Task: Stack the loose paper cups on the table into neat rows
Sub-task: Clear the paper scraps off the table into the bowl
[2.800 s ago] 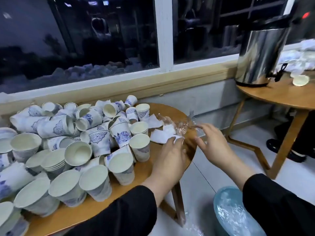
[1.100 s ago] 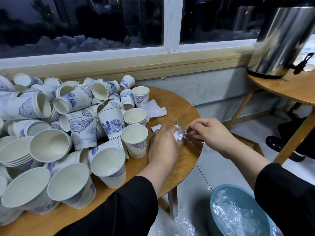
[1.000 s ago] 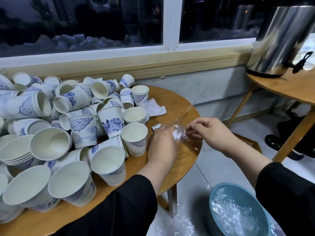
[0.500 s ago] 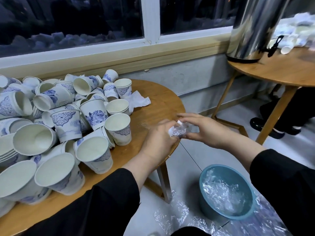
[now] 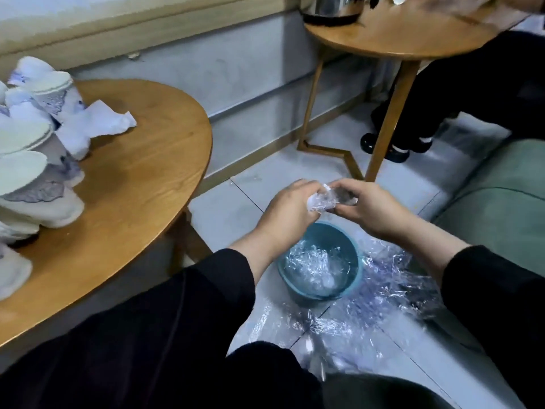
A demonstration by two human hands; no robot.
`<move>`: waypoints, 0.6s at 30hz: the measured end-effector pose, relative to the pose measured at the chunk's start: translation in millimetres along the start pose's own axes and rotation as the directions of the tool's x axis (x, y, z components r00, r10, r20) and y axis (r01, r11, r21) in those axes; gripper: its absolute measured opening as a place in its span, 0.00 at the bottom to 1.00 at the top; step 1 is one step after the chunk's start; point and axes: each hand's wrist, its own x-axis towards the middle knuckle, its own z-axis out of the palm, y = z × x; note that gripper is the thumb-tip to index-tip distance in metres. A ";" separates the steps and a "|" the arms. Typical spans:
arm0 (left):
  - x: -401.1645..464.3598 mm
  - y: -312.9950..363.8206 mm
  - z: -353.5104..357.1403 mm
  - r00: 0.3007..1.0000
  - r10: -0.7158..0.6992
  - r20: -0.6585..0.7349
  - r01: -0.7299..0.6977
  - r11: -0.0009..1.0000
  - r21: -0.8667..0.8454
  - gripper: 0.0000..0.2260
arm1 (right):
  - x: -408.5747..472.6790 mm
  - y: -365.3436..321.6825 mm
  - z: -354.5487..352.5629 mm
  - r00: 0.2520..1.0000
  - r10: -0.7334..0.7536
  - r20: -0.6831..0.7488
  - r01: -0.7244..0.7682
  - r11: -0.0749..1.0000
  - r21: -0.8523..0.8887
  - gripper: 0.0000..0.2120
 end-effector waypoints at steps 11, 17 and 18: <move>2.9 -86.3 89.4 0.797 -0.421 0.433 0.280 0.893 0.353 0.51 | -14.3 121.9 93.7 0.890 0.384 0.247 -0.348 0.921 -0.176 0.36; -11.8 -95.9 76.6 0.840 -0.401 0.365 0.263 0.890 0.371 0.24 | -20.7 133.9 121.0 0.824 0.470 0.318 -0.413 0.881 -0.231 0.25; -11.6 -89.4 69.2 0.865 -0.386 0.319 0.268 0.895 0.356 0.22 | -16.7 129.3 118.2 0.850 0.453 0.268 -0.407 0.889 -0.209 0.22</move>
